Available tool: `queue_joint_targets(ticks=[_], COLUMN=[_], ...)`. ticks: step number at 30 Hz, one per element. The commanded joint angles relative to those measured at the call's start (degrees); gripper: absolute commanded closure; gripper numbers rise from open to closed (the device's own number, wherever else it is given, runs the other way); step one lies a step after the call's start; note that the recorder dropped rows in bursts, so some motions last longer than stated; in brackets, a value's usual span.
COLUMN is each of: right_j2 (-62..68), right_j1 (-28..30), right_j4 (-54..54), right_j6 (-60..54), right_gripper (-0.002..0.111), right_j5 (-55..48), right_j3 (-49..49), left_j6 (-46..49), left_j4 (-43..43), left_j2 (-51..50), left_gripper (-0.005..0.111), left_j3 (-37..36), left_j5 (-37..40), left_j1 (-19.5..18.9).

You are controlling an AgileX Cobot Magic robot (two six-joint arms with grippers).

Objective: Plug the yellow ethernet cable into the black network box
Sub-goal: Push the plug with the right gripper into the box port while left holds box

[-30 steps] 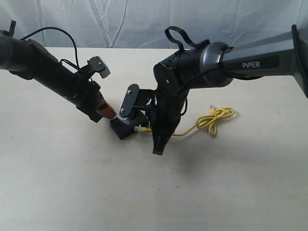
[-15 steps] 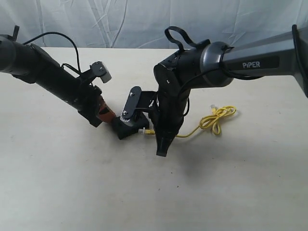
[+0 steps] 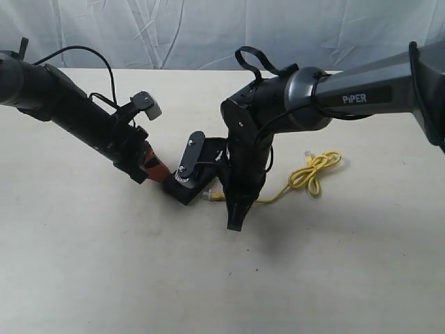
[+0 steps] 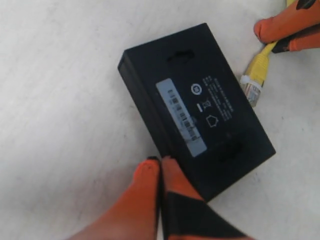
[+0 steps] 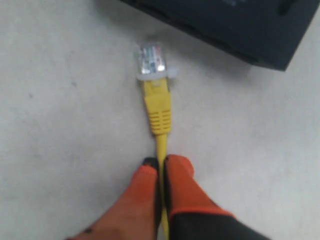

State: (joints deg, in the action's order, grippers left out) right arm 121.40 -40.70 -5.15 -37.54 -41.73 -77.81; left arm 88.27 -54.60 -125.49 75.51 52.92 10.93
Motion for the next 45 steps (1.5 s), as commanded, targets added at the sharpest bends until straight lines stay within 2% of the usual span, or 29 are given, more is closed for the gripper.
queue_joint_targets(ticks=[1, 29, 45], right_j2=[0.3, 0.3, -1.1], right_j1=[0.0, 0.0, 0.0], right_j4=[0.7, 0.5, -1.0], right_j6=[0.1, 2.7, -0.1], right_gripper=[0.109, 0.109, 0.109], right_j5=[1.2, 1.9, 0.9], right_j3=[-0.2, -0.2, -0.2], left_j6=[-1.0, -1.2, -1.2], left_j4=[-1.1, -0.9, 0.0], left_j2=[0.0, 0.0, 0.0], left_gripper=[0.107, 0.107, 0.107], left_j3=[-0.2, -0.2, -0.2], left_j5=[1.0, 2.4, 2.2], left_j1=[0.6, 0.6, 0.6])
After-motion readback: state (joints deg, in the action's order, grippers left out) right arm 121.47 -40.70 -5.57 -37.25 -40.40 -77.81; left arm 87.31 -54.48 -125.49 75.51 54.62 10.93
